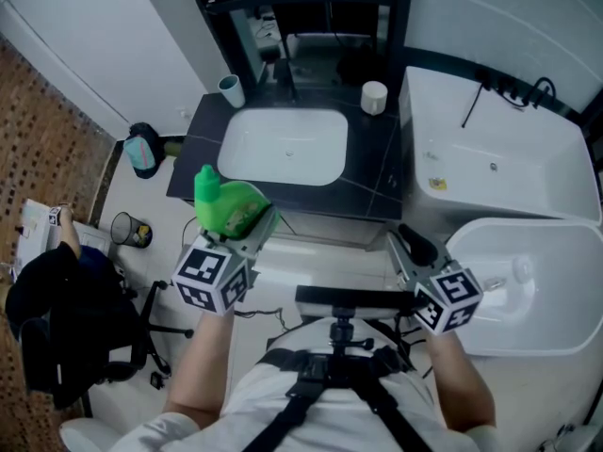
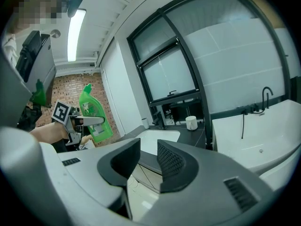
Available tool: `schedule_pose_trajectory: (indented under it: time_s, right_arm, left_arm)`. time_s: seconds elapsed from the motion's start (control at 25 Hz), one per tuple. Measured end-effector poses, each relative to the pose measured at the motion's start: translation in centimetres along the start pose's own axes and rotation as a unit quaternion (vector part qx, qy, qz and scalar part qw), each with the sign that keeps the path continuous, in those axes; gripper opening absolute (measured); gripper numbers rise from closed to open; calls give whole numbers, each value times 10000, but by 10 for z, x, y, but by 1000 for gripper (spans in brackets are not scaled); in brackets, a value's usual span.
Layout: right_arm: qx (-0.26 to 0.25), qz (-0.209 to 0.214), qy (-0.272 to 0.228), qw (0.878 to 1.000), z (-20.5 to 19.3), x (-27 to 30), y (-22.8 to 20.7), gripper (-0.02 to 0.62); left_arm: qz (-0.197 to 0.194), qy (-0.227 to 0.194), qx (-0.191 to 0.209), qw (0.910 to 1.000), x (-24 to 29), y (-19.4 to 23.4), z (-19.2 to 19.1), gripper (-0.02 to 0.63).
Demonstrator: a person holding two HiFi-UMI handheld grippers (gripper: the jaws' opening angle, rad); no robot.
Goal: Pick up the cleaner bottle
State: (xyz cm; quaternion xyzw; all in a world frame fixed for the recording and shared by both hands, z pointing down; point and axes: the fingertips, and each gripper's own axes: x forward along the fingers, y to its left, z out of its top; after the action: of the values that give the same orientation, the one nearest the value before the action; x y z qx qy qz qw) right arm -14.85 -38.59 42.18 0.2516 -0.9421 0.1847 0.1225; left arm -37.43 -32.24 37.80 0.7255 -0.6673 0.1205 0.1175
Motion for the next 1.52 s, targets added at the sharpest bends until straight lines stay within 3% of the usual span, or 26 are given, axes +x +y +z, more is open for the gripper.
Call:
schedule_pose_trajectory:
  time_s: [1.52]
  right_arm:
    - [-435,-341,272,9981,11,-5,-3,124]
  left_arm:
    - [47,160,-123,9998,-21,-5,-17,178]
